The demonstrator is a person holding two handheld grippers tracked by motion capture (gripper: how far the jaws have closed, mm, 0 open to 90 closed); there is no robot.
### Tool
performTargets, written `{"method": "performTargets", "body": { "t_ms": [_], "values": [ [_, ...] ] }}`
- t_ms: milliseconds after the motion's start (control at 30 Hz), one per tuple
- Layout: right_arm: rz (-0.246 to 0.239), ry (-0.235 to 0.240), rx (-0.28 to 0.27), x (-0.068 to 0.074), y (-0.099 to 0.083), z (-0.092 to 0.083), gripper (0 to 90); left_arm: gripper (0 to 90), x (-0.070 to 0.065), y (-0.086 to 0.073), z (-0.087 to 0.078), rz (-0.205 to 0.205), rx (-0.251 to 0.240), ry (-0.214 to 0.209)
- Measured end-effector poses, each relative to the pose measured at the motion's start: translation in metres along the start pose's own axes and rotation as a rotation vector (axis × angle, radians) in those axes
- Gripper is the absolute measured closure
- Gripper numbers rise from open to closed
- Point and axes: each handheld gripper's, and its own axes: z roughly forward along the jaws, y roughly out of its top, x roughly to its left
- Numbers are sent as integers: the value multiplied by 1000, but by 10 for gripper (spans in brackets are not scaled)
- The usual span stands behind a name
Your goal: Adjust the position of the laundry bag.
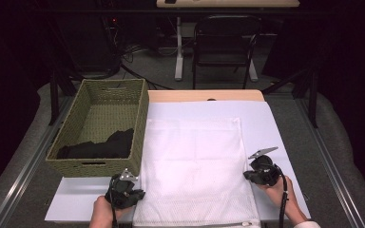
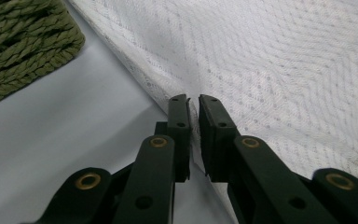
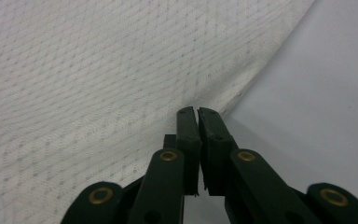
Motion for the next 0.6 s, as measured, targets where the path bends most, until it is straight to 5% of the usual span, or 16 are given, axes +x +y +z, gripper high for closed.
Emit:
{"method": "performTargets", "body": {
  "t_ms": [600],
  "values": [
    [13, -28, -6, -6, 3, 0, 893, 871, 0, 13, 9, 15, -20, 8]
  ]
}}
